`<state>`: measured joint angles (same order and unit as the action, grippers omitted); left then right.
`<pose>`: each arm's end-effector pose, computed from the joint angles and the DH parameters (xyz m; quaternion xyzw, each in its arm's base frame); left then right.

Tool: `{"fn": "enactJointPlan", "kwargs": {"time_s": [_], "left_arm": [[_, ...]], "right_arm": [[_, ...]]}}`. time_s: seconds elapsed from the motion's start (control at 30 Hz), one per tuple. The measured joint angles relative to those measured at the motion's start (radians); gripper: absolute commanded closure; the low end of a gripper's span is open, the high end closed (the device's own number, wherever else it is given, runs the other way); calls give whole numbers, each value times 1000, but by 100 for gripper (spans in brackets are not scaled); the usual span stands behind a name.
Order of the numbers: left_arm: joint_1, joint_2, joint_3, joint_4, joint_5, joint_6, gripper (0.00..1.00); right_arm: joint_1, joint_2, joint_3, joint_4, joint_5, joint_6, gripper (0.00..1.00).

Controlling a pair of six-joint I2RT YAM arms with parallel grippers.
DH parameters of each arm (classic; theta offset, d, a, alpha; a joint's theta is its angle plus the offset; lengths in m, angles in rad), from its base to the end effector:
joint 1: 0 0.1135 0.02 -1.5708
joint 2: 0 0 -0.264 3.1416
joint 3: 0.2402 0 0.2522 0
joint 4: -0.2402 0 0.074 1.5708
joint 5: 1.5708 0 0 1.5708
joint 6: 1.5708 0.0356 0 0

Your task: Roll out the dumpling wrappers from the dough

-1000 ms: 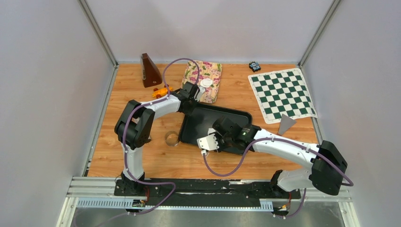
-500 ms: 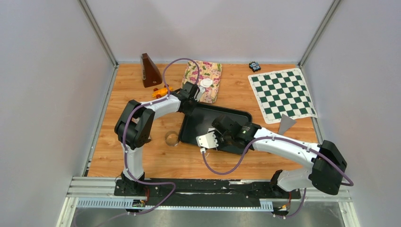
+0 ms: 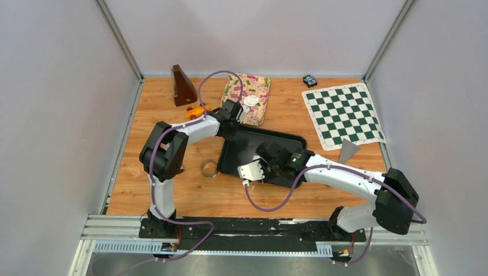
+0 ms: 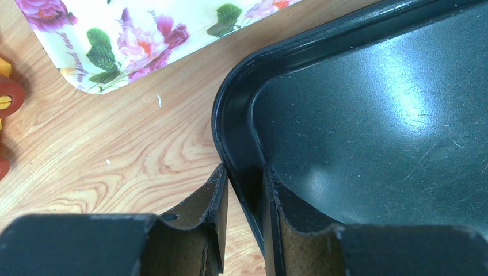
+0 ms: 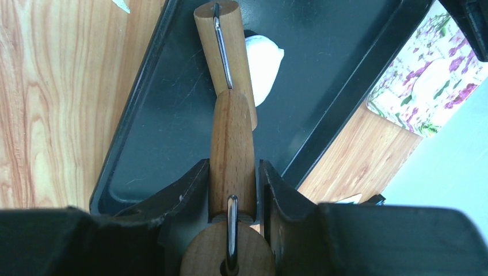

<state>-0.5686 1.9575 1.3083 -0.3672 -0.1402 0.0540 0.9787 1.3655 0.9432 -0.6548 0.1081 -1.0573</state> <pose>0.3469 -0.2158 0.1648 0.2756 0.9192 -0.0043 0.2811 0.1517 0.2186 0.2300 -0.8171 0.5196 -0.0619 0.2417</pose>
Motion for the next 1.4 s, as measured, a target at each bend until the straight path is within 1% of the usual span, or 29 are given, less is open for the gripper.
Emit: {"fn": "enactJointPlan", "kwargs": {"time_s": [1.4], "left_arm": [[2, 0, 0, 3, -2, 2, 100]], "right_arm": [[-13, 73, 61, -9, 5, -3, 100]]}}
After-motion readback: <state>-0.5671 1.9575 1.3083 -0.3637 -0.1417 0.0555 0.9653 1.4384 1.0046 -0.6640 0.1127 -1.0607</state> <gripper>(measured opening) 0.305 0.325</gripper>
